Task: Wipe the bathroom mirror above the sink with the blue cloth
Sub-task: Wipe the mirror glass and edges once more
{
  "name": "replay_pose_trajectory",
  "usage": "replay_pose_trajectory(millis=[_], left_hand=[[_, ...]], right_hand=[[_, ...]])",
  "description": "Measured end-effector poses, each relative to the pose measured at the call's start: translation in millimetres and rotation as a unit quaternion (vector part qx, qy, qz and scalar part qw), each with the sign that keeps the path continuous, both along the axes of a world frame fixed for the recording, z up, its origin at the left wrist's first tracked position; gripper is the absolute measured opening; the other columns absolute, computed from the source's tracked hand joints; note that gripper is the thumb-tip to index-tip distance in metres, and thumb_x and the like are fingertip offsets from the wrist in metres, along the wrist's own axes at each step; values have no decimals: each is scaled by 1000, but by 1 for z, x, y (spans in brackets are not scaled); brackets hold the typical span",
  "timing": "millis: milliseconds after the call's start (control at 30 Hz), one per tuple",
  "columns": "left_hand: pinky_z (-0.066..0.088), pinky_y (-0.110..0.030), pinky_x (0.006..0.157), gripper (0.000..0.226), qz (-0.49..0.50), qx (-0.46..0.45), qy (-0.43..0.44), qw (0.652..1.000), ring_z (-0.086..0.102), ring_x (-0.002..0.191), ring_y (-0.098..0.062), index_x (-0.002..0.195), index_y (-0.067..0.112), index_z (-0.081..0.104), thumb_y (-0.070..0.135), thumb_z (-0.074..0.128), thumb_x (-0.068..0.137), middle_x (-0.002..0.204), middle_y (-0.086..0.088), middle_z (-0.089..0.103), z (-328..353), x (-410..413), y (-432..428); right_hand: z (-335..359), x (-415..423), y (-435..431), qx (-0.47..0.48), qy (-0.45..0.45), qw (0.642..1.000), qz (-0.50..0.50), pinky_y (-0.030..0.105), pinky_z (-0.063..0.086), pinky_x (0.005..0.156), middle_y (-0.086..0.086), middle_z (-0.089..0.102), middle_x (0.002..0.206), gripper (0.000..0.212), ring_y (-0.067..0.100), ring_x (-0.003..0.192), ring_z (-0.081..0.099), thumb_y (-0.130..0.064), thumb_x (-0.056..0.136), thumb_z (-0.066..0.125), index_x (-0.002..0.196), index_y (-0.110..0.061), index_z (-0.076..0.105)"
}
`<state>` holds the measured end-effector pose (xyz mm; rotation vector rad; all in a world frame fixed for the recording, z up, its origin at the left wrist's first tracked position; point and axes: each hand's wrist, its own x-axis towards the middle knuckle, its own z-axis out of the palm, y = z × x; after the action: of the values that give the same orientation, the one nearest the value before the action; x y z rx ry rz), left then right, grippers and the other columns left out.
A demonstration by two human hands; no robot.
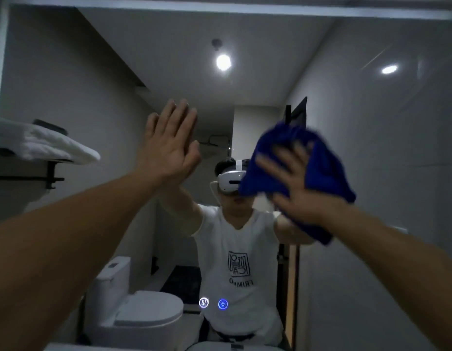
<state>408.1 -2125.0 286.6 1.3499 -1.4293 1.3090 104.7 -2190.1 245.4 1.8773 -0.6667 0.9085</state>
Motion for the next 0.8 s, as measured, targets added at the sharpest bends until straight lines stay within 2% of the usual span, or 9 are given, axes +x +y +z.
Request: replay_pose_trajectory(millis=[100, 200, 367, 433, 500, 533, 600, 700, 800], left_hand=[[0, -43, 123, 67, -6, -4, 4, 1000, -5, 153, -15, 159, 23, 10, 48, 23, 99, 167, -1, 2, -5, 0, -2], [4, -45, 123, 66, -26, -16, 4, 1000, 0, 153, -17, 159, 21, 15, 45, 26, 98, 167, -2, 8, -6, 3, -1], [13, -50, 121, 67, -38, -69, 16, 997, 19, 150, -26, 153, 13, 33, 37, 37, 90, 162, -10, 26, -13, 0, 1], [12, -50, 121, 65, -36, -69, 23, 997, 20, 150, -26, 151, 12, 35, 36, 38, 91, 161, -11, 28, -17, -2, 3], [12, -51, 121, 66, -32, -65, 12, 997, 19, 150, -26, 152, 11, 34, 37, 39, 92, 162, -11, 27, -22, -1, 6], [11, -50, 122, 67, -27, -56, 6, 998, 17, 151, -25, 153, 11, 32, 38, 39, 92, 162, -10, 25, -25, 0, 8], [6, -48, 122, 68, -18, -39, 18, 999, 11, 152, -23, 155, 12, 27, 40, 37, 93, 164, -8, 19, -34, 6, 9], [4, -49, 122, 70, -25, -30, 67, 997, 3, 153, -21, 158, 16, 21, 45, 29, 95, 166, -6, 11, -42, 13, 5], [1, -48, 123, 72, -40, -27, 86, 995, -3, 154, -19, 159, 17, 15, 47, 29, 95, 167, -5, 4, -45, 14, 1]], right_hand=[[40, 37, 10, 61, -199, 978, -27, 53, -13, 118, 3, -4, 166, 70, 32, 150, -10, -56, 93, 25, 156, -39, 0], [8, 74, 20, 29, -232, 971, -54, 58, -4, 119, 7, 4, 166, 72, 38, 150, 0, -57, 95, 26, 158, -34, 0], [-118, 97, 25, -15, 24, 1000, 3, 60, 3, 119, 7, 36, 156, 75, 40, 145, 22, -53, 85, 50, 154, -32, 28], [-127, 84, 17, -33, 115, 990, 71, 60, 5, 119, 6, 32, 159, 74, 38, 148, 18, -46, 85, 59, 152, -31, 33], [-101, 67, 7, -61, 172, 982, 56, 61, 10, 118, 5, 21, 162, 74, 37, 150, 14, -47, 89, 55, 154, -32, 25], [-80, 61, 5, -54, 152, 986, 42, 62, 11, 117, 5, 20, 163, 73, 38, 150, 12, -50, 90, 48, 155, -34, 20], [-33, 59, 7, -3, 24, 1000, 12, 62, 4, 118, 6, 15, 164, 71, 38, 151, 6, -56, 90, 35, 155, -40, 9], [3, 84, 16, 35, -169, 984, -33, 58, -7, 119, 5, 2, 166, 71, 34, 151, -6, -57, 92, 26, 156, -39, 2], [-36, 108, 28, 16, -168, 985, -39, 60, -1, 119, 7, 10, 165, 73, 39, 150, 3, -59, 92, 26, 158, -33, 6]])
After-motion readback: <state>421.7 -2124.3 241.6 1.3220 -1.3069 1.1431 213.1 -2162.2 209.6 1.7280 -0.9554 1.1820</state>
